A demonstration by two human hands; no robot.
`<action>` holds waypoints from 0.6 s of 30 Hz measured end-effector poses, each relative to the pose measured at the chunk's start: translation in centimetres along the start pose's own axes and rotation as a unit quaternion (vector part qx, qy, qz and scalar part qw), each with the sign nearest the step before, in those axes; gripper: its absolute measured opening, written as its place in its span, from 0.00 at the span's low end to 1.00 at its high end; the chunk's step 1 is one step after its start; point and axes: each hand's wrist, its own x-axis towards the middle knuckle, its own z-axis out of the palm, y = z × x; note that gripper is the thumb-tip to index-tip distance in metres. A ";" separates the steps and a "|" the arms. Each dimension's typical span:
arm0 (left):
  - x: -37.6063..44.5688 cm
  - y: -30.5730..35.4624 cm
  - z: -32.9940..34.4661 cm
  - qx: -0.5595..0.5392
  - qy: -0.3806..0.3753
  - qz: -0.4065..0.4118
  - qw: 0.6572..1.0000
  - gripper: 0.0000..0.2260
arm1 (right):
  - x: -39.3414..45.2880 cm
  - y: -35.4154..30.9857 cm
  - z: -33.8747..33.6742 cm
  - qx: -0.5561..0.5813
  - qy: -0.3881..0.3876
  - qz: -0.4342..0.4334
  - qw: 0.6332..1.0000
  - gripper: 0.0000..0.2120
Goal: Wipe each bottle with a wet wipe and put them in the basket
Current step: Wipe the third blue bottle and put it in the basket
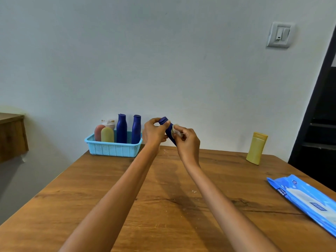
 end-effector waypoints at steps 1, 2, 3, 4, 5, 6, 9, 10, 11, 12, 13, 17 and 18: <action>-0.1 0.1 0.1 0.004 -0.006 0.002 1.000 0.18 | 0.2 -0.3 -0.1 0.006 0.000 -0.015 1.000 0.11; -0.3 0.3 0.1 0.008 -0.008 0.008 1.000 0.17 | 0.3 -0.4 -0.1 0.007 0.001 -0.030 1.000 0.11; -0.4 0.5 0.1 0.009 -0.005 0.014 1.000 0.17 | 0.4 -0.4 -0.1 0.005 0.002 -0.041 0.999 0.11; -0.3 0.7 0.0 0.006 0.002 0.018 1.000 0.17 | 0.3 -0.2 -0.2 0.000 0.001 -0.050 0.999 0.12; -0.2 0.8 -0.2 -0.001 0.011 0.021 1.000 0.16 | 0.2 0.1 -0.2 -0.005 -0.001 -0.055 0.998 0.13; 0.0 0.9 -0.4 -0.009 0.022 0.023 0.999 0.16 | 0.0 0.4 -0.1 -0.012 -0.004 -0.055 0.998 0.13; 0.4 0.8 -1.2 -0.027 0.063 0.022 0.997 0.17 | -0.8 1.9 0.1 -0.017 -0.006 -0.015 1.000 0.14; 0.4 0.7 -1.3 -0.029 0.074 0.024 0.997 0.17 | -0.9 2.4 0.1 -0.003 0.003 0.018 1.000 0.14; 0.4 0.6 -1.3 -0.028 0.080 0.029 0.996 0.16 | -0.8 2.7 0.0 0.024 0.016 0.060 0.998 0.13; 0.5 0.6 -1.3 -0.024 0.082 0.035 0.996 0.17 | -0.7 3.0 -0.1 0.060 0.029 0.107 0.992 0.13; 0.5 0.6 -1.2 -0.017 0.080 0.042 0.996 0.17 | -0.6 3.2 -0.2 0.101 0.041 0.151 0.982 0.13; 0.5 0.4 -0.8 0.003 0.040 0.033 0.999 0.17 | -0.4 3.4 -0.9 0.217 0.062 0.249 0.942 0.14; 0.4 0.4 -0.6 0.002 0.032 0.028 0.999 0.17 | -0.4 3.4 -1.0 0.203 0.063 0.246 0.946 0.14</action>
